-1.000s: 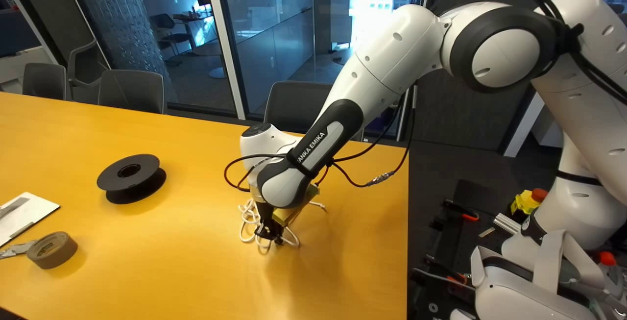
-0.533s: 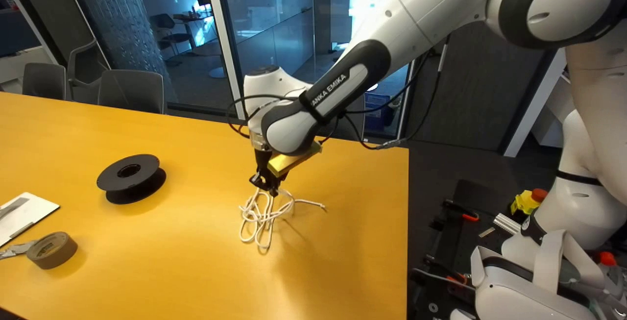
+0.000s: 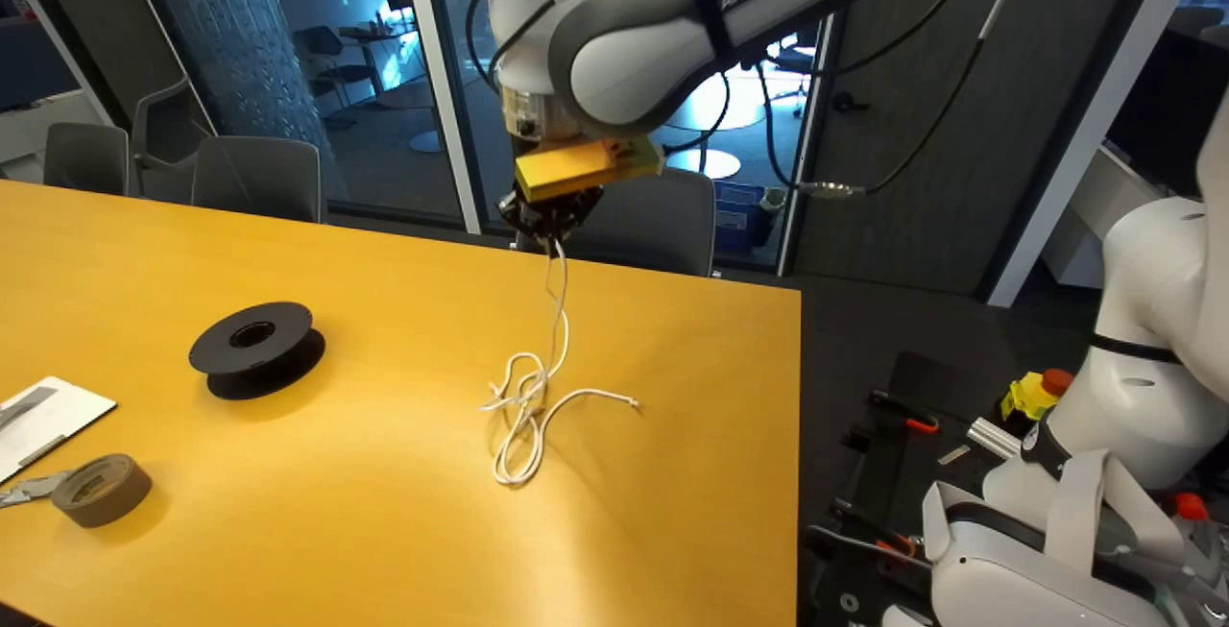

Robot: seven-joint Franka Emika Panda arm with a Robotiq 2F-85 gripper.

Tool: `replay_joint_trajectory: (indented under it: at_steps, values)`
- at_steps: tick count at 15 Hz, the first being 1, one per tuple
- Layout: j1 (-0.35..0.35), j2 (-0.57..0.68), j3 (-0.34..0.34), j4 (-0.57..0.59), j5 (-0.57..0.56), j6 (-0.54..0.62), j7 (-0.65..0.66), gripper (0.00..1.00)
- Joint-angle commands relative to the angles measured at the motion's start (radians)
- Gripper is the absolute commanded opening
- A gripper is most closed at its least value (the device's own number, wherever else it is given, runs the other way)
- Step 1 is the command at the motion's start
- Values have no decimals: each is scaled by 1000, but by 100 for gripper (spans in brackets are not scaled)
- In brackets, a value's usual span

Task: Untangle the ropes on the table

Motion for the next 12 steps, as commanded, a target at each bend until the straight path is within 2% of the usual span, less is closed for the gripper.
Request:
replay_joint_trajectory:
  at_steps: [1,5,12]
  values:
    - [-25,-105,55,51,-92,-136,215,2]
    - [-53,-155,118,151,-198,-256,405,2]
    - [-113,-212,179,231,-436,-382,655,2]
